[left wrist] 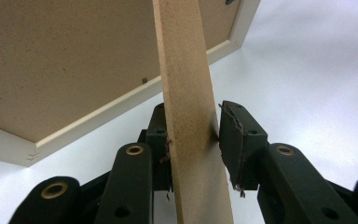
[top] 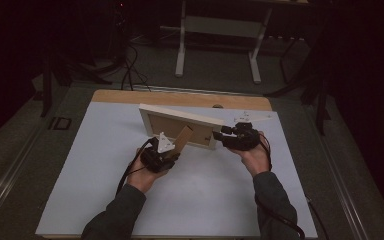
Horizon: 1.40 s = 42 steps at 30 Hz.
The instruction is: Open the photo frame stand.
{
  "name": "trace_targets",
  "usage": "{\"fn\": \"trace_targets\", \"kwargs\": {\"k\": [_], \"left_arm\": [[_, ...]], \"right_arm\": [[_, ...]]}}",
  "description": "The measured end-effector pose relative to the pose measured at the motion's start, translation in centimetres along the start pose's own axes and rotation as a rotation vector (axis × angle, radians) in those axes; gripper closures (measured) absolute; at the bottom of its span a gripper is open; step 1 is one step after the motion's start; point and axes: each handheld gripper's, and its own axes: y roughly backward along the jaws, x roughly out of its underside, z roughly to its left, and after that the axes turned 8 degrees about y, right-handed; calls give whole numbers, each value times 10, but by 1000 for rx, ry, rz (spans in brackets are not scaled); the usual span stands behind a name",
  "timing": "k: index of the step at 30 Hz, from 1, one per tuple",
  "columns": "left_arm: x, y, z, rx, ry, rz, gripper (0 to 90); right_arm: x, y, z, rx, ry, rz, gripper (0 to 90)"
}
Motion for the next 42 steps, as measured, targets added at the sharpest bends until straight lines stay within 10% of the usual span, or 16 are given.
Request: {"fn": "trace_targets", "kwargs": {"k": [42], "left_arm": [[10, 3, 14, -43, 16, 13, 726]], "right_arm": [[7, -1, 14, -47, 81, 10, 609]]}}
